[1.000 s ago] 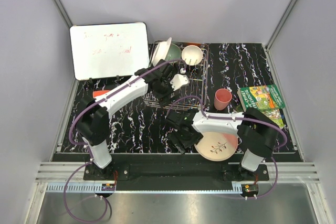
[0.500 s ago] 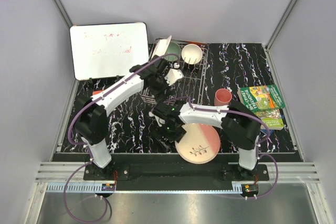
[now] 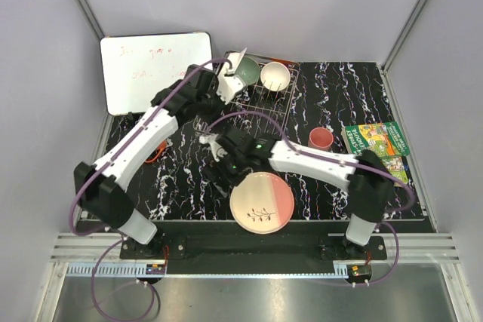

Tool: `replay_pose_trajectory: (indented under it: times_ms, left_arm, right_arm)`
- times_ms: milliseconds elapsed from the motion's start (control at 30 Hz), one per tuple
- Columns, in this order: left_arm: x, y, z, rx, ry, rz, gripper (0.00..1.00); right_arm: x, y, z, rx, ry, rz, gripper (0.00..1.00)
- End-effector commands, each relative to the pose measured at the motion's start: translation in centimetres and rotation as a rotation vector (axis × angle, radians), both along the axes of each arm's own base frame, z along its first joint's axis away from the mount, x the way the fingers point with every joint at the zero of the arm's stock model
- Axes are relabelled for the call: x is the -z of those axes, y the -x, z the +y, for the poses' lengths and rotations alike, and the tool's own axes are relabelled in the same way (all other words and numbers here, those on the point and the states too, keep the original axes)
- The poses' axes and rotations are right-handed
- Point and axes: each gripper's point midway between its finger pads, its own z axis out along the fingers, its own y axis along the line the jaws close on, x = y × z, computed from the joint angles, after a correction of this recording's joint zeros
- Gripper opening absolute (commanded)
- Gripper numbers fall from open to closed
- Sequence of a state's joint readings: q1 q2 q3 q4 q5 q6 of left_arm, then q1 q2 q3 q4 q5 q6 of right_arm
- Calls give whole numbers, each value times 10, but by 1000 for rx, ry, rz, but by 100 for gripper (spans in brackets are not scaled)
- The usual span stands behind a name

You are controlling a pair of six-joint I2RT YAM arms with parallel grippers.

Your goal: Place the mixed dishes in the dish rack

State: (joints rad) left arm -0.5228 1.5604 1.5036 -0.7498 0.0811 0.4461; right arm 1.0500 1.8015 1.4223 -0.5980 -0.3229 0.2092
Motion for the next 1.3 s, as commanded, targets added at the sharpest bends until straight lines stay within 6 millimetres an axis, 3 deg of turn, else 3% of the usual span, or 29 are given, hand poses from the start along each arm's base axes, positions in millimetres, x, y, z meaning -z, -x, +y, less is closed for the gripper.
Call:
replay_pose_trajectory:
  times_ms: [0,33,67,100,133,167,200,233,267,400,533,833,1267]
  left_arm:
    - [-47,33,7,38,72,-55,99]
    - [-44,42,9,54,66,-41,99]
    - [-51,53,15,63,75,-51,99]
    - [-45,64,20,74,63,-26,99]
    - [-35,80,22,98,68,8,99]
    - [-25,89,25,107,62,38,99]
    - [-17,97,25,120,66,61,99]
    - [4,107,29,122,48,109,99]
    - [13,112,30,123,45,135,99]
    - [50,131,21,107,102,265,99]
    - [68,125,7,117,125,291,99]
    - [109,123,-26,141,179,385,99]
    - [164,136,-47,209,136,505,99]
  right_arm:
    - [-50,1,-41,130,-89,-77,88]
    - [-64,-1,-56,181,-112,-113,88]
    - [-45,6,-74,240,-67,-82,88]
    - [-41,4,-88,293,-54,-89,88]
    - [-49,-2,-103,368,-74,-133,88]
    - [-29,2,-121,441,-35,-97,87]
    - [-24,-6,-135,517,-18,-122,86]
    - [-28,-6,-144,558,-46,-130,85]
    - [-12,-3,-156,612,-22,-104,85]
    - [4,-10,-190,799,-16,-110,84]
    - [29,-11,-217,959,8,-78,83]
    - [61,-7,-231,1086,-72,24,81]
    - [70,0,-221,1030,-108,167,78]
